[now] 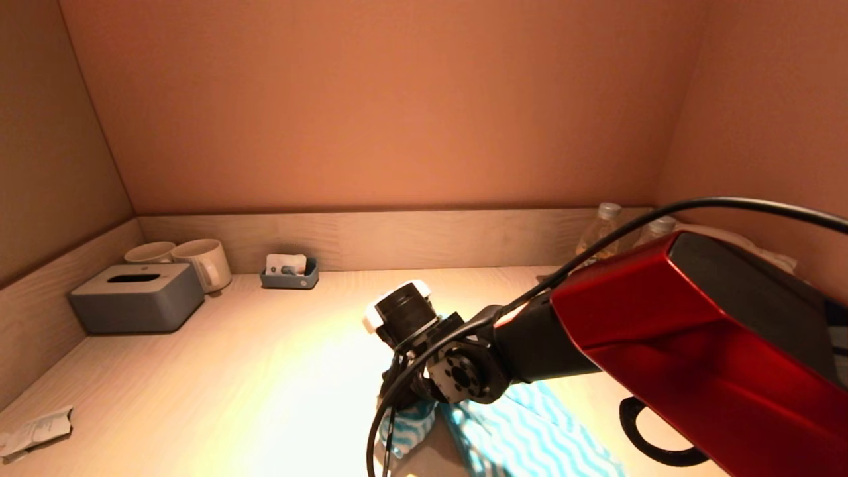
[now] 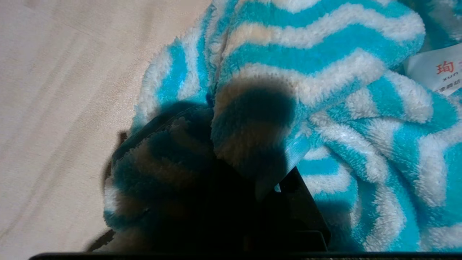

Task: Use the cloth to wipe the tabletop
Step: Sweep the stains on the table

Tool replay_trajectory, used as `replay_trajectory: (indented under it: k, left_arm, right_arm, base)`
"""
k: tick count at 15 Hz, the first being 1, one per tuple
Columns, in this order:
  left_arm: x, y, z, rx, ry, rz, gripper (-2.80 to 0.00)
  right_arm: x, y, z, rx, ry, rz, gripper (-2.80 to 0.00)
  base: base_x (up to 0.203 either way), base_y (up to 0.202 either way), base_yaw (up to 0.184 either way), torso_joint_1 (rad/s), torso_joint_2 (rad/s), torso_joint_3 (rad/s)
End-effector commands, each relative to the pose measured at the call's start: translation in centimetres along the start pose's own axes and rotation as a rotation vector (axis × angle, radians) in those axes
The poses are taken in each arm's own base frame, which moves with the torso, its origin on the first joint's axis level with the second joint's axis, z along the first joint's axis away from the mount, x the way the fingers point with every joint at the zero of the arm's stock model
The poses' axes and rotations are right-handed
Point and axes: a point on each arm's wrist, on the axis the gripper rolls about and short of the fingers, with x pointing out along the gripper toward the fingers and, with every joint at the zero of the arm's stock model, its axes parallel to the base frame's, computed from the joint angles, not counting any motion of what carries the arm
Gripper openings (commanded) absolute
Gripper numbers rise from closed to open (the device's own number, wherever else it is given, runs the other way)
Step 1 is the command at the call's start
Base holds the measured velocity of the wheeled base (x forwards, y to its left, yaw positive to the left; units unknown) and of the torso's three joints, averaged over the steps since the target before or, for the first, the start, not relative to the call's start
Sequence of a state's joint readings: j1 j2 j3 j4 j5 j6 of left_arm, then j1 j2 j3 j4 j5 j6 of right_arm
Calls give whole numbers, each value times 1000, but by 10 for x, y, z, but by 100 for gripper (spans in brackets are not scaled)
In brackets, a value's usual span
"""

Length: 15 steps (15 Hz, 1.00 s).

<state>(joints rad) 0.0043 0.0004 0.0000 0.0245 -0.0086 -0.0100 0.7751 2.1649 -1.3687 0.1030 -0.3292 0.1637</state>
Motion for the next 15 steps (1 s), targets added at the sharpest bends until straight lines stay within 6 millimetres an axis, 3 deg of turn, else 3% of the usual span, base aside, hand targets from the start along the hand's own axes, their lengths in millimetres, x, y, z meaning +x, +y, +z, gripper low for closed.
replay_trajectory:
  k: [1, 3, 5, 8, 12, 15]
  left_arm:
    - [0, 0, 0, -1, 0, 0, -280]
    - [0, 0, 0, -1, 0, 1, -280]
    - [0, 0, 0, -1, 0, 0, -280]
    - [0, 0, 0, -1, 0, 1, -280]
    - [0, 0, 0, -1, 0, 0, -280]
    - [0, 0, 0, -1, 0, 0, -280]
  right_arm:
    - [-10, -8, -2, 11, -6, -12, -280]
    - [-23, -12, -13, -1, 12, -15, -280]
    - [-42, -2, -25, -39, 14, 12, -280]
    - [-52, 17, -30, -82, 3, 51, -280]
    - [-41, 37, -16, -95, -31, 74, -280]
    - [-19, 50, -1, -91, -50, 67, -280]
  base:
    - [0, 0, 0, 0, 0, 0]
    - [0, 0, 0, 0, 0, 0]
    - [0, 0, 0, 0, 0, 0]
    - [0, 0, 0, 0, 0, 0]
    - [0, 0, 0, 0, 0, 0]
    - [0, 0, 0, 0, 0, 0]
